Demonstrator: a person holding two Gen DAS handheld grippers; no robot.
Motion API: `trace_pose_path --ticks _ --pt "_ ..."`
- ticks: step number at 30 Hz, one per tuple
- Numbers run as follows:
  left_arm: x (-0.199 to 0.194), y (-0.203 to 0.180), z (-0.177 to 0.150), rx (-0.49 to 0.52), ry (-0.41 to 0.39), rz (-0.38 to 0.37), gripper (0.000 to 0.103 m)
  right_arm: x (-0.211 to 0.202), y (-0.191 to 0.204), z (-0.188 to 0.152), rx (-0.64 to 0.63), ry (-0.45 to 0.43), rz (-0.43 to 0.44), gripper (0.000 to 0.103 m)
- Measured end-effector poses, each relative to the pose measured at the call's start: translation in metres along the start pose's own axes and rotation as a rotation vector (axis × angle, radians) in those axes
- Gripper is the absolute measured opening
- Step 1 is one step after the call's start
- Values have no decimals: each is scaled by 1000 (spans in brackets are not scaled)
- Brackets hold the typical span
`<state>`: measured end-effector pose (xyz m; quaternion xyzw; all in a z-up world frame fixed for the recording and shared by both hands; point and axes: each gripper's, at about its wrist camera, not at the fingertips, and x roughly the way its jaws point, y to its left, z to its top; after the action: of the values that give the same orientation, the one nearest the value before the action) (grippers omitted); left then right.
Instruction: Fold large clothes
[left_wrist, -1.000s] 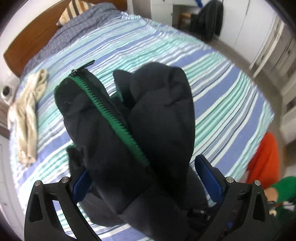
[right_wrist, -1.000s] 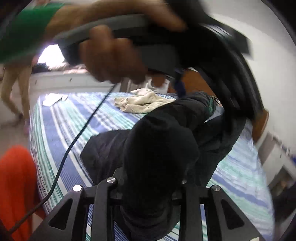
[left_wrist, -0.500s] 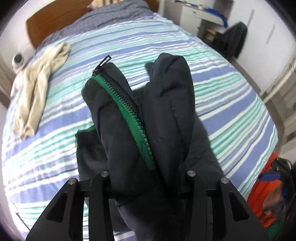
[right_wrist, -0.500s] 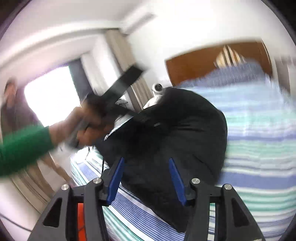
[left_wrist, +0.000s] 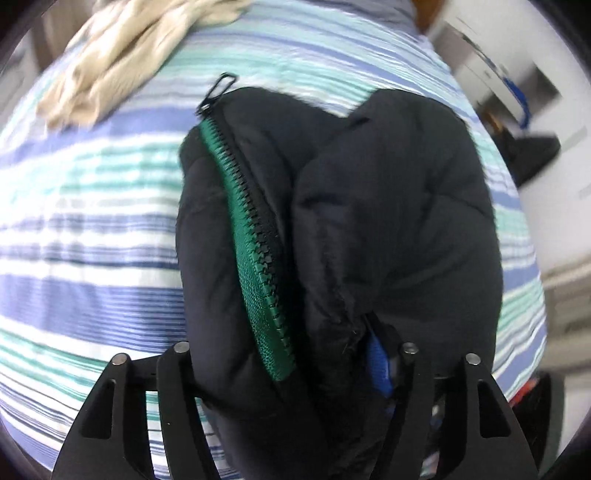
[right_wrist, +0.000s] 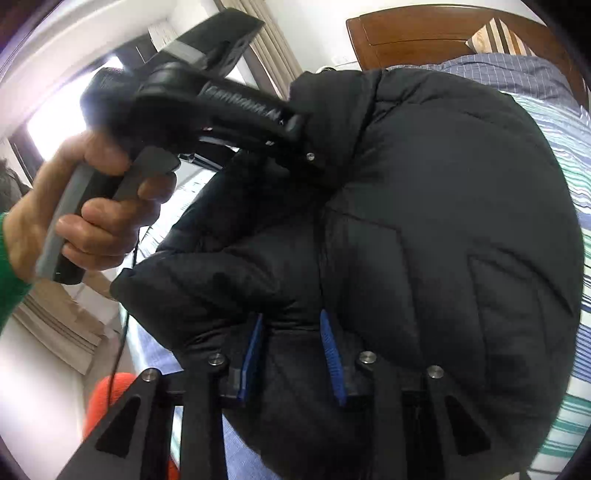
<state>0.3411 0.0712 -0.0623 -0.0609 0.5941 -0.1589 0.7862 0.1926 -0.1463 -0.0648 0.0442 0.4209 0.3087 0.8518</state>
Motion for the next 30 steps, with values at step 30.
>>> trace_pose_path --ticks 30 --pt "59 58 -18 -236 -48 -251 75 159 -63 172 34 449 -234 29"
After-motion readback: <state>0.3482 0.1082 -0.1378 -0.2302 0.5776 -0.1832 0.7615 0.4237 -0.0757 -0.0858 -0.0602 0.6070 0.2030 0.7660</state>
